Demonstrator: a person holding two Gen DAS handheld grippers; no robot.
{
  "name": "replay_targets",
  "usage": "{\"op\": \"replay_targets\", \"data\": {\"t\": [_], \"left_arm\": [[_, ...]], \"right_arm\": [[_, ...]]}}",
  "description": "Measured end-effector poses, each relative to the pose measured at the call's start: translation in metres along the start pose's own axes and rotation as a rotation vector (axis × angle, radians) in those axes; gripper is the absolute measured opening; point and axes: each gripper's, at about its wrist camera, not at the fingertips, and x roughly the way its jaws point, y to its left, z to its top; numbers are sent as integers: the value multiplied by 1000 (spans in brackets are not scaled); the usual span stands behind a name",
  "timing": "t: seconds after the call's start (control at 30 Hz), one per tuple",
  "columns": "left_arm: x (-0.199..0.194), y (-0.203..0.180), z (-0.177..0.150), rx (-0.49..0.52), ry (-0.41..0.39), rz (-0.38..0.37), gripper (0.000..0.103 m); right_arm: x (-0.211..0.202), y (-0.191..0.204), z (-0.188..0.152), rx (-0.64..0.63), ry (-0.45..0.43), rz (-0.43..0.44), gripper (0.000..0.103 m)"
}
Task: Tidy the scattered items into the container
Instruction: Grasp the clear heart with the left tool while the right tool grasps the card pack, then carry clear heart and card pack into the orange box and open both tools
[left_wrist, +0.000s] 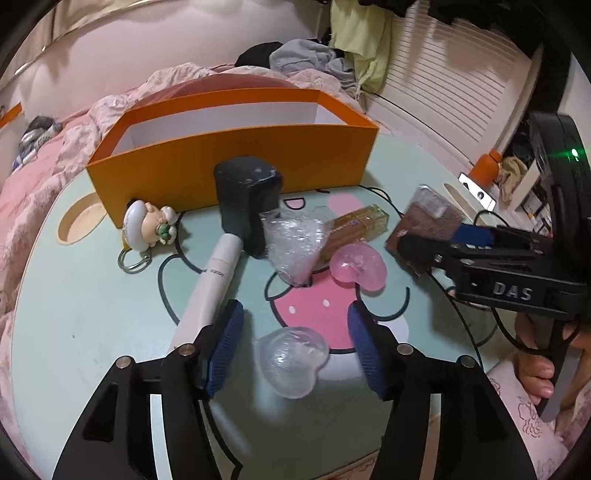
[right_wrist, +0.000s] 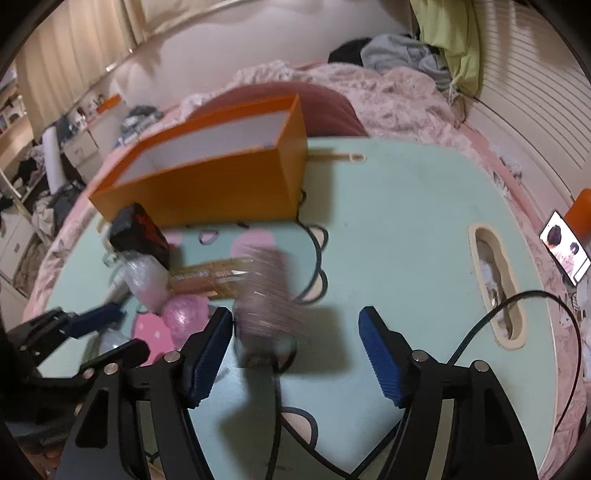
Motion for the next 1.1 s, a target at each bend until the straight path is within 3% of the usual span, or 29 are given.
{"op": "replay_targets", "data": {"t": [0.3, 0.37, 0.4, 0.47, 0.57, 0.8, 1.1], "left_arm": [[-5, -3, -11, 30, 30, 36, 60], [-6, -7, -16, 37, 22, 54, 60], [-6, -8, -17, 42, 14, 59, 60], [-6, -10, -16, 53, 4, 60, 40], [-4, -13, -14, 75, 10, 48, 40], [-7, -8, -13, 55, -4, 7, 40], [-44, 13, 8, -13, -112, -56, 40]], "right_arm": [[-1, -7, 0, 27, -17, 3, 70], [-2, -6, -1, 29, -24, 6, 63], [-3, -5, 0, 29, -26, 4, 54], [-4, -4, 0, 26, -26, 3, 39], [-4, -5, -1, 30, -32, 8, 21], [-10, -9, -1, 46, -72, 24, 19], [-31, -9, 9, 62, -118, 87, 19]]}}
